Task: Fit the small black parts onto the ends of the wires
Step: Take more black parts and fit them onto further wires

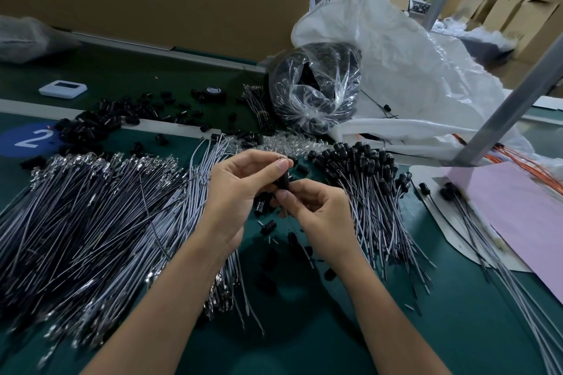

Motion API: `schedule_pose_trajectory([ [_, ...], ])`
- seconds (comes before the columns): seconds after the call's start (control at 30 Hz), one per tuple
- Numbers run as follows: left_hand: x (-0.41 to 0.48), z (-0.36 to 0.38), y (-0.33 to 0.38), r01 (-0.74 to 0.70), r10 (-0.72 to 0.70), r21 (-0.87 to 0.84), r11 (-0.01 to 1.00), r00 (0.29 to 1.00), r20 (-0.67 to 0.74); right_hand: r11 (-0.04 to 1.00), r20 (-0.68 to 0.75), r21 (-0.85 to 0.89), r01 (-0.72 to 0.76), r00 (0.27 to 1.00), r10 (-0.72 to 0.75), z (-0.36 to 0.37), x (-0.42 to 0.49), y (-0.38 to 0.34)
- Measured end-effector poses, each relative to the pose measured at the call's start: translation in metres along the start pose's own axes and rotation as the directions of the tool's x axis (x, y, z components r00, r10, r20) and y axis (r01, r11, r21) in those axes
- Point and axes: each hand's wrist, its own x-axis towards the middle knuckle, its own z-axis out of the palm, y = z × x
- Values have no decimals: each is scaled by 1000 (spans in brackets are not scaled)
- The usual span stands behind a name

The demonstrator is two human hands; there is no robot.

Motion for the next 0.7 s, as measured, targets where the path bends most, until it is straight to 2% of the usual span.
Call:
schedule_pose_trajectory([
  [0.13, 1, -3, 1, -30, 28, 75, 997, 999, 26, 999, -28, 16, 40, 999, -40, 0, 0, -1],
  [0.4, 1, -6, 1, -135, 126, 161, 978, 990, 61, 997, -14, 75, 27, 1000, -26, -1, -1, -4],
  [0.57, 0, -5, 0, -131, 113, 163, 978, 987, 116, 997, 12, 71, 15, 1000, -16, -1, -1, -2],
  [0.7, 1, -6, -1, -72, 43, 211, 975, 989, 139, 995, -63, 76, 57, 997, -53, -4, 2, -2],
])
